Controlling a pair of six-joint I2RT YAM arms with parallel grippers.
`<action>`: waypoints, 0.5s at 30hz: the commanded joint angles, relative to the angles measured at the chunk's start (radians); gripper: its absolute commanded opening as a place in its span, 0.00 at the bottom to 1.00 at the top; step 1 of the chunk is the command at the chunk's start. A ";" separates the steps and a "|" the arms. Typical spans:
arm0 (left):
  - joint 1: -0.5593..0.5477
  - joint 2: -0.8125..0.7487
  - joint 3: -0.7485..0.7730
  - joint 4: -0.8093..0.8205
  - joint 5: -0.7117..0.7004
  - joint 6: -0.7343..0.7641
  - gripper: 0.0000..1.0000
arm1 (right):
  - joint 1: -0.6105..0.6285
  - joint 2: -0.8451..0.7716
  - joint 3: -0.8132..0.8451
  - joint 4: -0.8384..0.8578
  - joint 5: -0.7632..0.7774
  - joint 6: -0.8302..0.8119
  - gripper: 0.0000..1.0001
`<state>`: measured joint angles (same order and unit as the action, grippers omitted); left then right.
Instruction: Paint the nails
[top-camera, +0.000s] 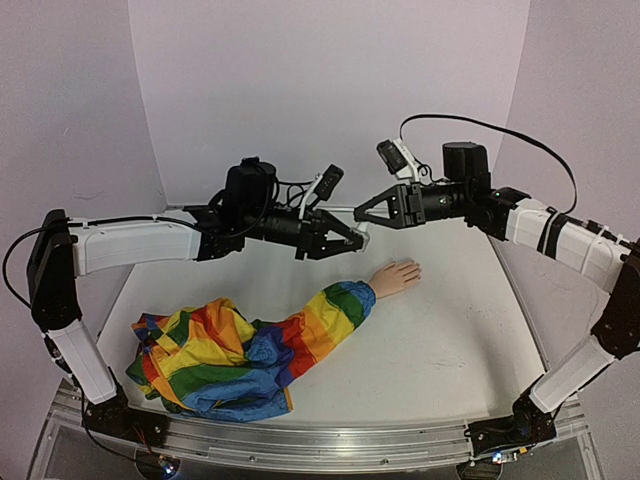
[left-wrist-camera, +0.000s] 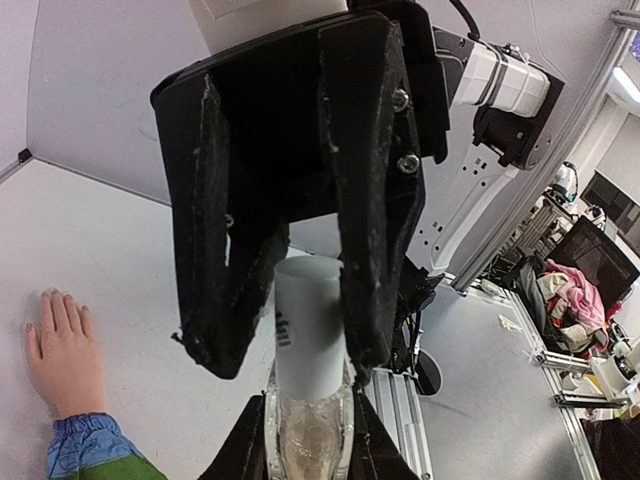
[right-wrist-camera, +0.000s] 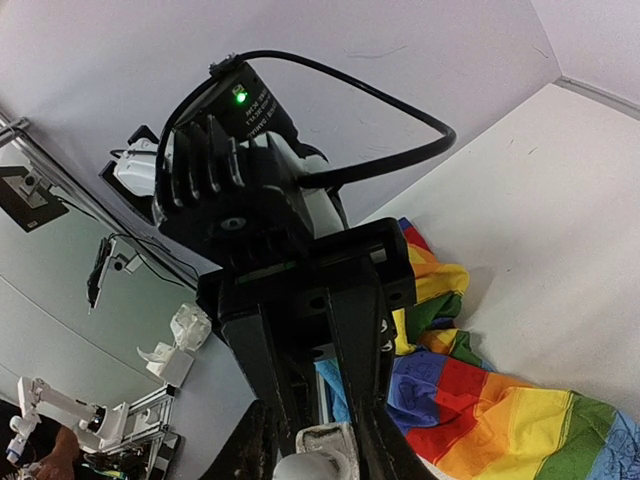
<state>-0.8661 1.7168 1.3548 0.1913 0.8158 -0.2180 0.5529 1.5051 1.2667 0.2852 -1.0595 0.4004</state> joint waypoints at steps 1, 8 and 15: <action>0.007 -0.008 0.053 0.060 -0.014 -0.012 0.00 | 0.002 -0.007 -0.004 0.054 -0.030 -0.009 0.22; 0.007 -0.041 -0.017 0.060 -0.390 0.028 0.00 | 0.035 -0.009 -0.026 0.063 0.155 0.019 0.00; -0.027 -0.051 -0.076 0.059 -0.932 0.103 0.00 | 0.300 0.033 0.013 -0.049 1.047 0.199 0.00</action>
<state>-0.8967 1.7096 1.2854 0.2012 0.3271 -0.1783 0.6689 1.5116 1.2419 0.2947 -0.4553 0.4744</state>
